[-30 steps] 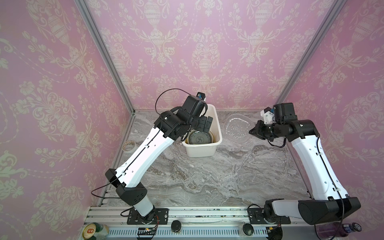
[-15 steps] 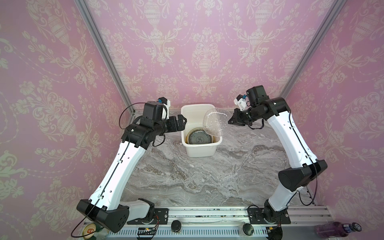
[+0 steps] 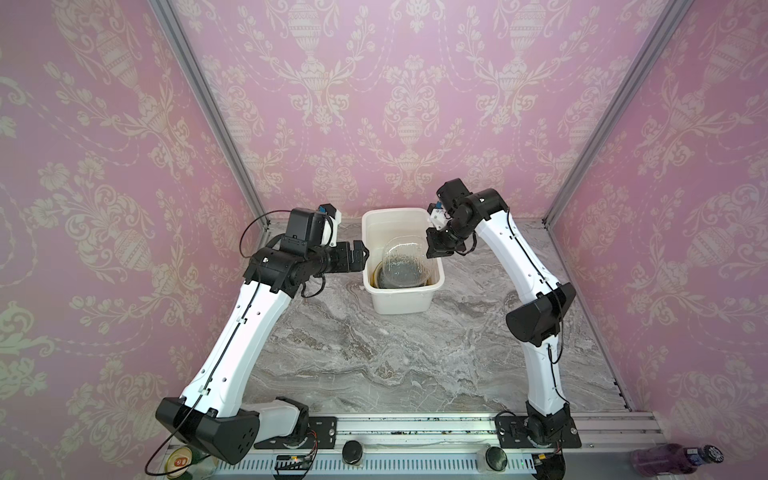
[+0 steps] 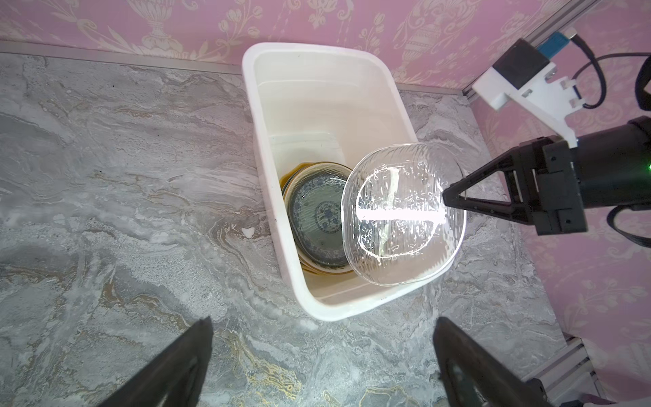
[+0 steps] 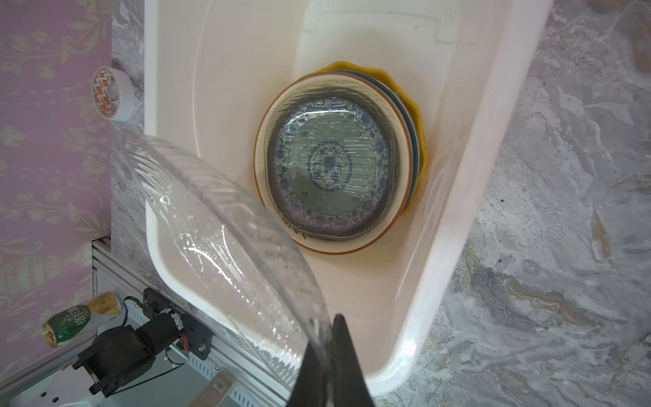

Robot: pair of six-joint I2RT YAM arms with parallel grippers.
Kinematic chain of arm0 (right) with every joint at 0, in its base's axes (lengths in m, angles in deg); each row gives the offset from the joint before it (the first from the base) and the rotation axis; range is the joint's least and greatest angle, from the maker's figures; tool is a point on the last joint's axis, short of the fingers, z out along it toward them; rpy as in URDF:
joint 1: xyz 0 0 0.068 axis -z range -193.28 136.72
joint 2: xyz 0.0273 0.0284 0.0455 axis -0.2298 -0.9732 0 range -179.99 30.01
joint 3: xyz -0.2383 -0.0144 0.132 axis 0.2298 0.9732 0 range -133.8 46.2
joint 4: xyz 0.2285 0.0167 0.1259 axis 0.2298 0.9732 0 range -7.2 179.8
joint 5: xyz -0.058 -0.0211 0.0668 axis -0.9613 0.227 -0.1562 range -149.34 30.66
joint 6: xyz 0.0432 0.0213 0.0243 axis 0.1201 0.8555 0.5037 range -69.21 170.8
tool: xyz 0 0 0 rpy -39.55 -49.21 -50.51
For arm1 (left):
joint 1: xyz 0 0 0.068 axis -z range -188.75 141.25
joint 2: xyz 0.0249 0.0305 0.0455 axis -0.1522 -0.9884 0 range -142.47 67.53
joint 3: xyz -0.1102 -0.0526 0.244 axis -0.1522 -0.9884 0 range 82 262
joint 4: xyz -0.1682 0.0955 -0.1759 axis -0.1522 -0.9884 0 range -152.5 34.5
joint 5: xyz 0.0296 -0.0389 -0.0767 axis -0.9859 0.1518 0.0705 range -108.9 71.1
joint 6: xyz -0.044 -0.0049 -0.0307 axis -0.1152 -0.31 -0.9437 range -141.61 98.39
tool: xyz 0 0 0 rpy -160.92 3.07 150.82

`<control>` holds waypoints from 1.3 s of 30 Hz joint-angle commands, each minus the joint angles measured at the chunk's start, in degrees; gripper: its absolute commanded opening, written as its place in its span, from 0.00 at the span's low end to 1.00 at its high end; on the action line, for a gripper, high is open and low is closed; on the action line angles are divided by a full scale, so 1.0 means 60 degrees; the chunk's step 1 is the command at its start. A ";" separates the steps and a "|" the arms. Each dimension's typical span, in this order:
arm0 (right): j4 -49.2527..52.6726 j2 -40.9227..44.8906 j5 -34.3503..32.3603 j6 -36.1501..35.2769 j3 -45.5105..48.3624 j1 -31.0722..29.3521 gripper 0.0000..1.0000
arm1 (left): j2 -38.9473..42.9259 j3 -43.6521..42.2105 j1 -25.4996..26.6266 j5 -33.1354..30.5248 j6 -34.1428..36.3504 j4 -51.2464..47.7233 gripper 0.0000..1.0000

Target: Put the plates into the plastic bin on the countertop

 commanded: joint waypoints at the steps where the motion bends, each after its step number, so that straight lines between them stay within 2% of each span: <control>1: 0.0041 -0.0136 -0.0593 -0.0196 0.0002 -0.0117 0.00 | -0.0114 -0.0085 -0.0055 -0.0381 0.0657 -0.0238 0.99; 12: -0.0044 -0.1091 -0.1389 -0.0459 -0.0358 -0.0424 0.00 | -0.0447 -0.0069 -0.0058 -0.0688 0.1255 -0.0029 0.99; 36: -0.0383 -0.2093 -0.2017 -0.0240 -0.0549 -0.0718 0.00 | -0.0245 -0.0370 -0.0063 -0.1042 0.1658 0.0018 0.99; 39: -0.0438 -0.2122 -0.2076 -0.0198 -0.0549 -0.0717 0.05 | -0.0222 -0.0378 -0.0064 -0.1060 0.1681 0.0003 0.99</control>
